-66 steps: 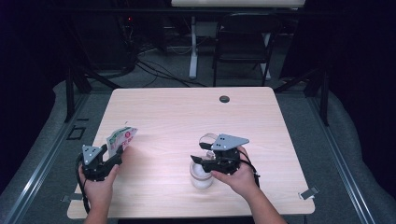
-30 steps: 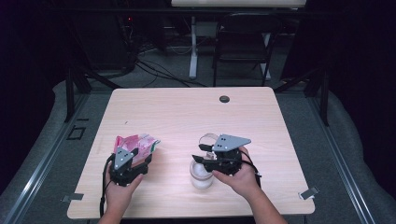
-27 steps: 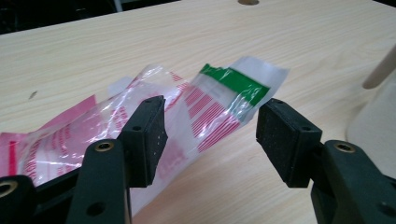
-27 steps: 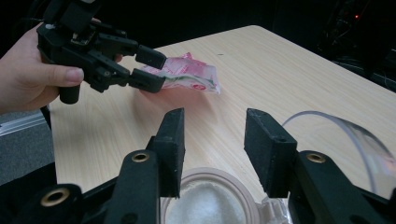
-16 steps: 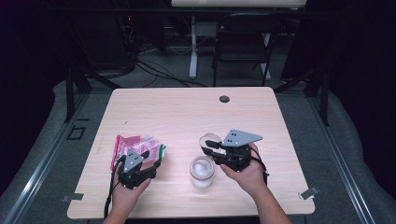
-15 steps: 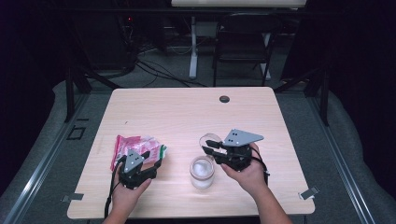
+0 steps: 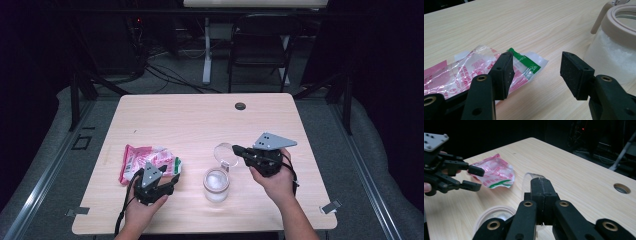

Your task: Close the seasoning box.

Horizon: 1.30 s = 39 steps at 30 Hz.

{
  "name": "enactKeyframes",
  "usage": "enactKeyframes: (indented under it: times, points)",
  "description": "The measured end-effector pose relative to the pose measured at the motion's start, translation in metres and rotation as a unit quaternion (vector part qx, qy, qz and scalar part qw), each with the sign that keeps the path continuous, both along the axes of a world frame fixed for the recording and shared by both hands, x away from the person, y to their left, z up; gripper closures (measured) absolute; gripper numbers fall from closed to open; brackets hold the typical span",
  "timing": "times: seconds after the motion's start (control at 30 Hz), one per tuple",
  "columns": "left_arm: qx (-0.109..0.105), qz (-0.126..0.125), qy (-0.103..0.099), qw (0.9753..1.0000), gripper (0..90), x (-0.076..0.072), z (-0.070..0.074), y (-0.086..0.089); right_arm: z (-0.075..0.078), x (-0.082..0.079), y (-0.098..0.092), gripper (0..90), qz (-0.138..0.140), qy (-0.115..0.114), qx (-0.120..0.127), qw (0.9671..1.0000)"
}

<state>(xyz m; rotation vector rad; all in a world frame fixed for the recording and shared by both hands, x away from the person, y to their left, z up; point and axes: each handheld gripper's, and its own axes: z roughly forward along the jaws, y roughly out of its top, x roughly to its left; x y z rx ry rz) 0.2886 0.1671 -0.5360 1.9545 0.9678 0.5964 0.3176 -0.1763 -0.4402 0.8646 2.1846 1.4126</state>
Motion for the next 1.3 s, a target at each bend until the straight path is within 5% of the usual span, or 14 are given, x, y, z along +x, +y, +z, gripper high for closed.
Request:
enactKeyframes:
  times: [0.6,1.3]
  points:
    - [0.016,-0.021,-0.005,0.9996,43.9,-0.004,-0.001,-0.011,-0.013,0.015,-0.024,90.0,-0.054,0.026,0.009,0.9982]
    - [0.018,-0.022,-0.003,0.9996,43.9,-0.004,-0.003,-0.012,-0.027,0.023,-0.025,90.0,-0.058,0.049,0.002,0.9971]
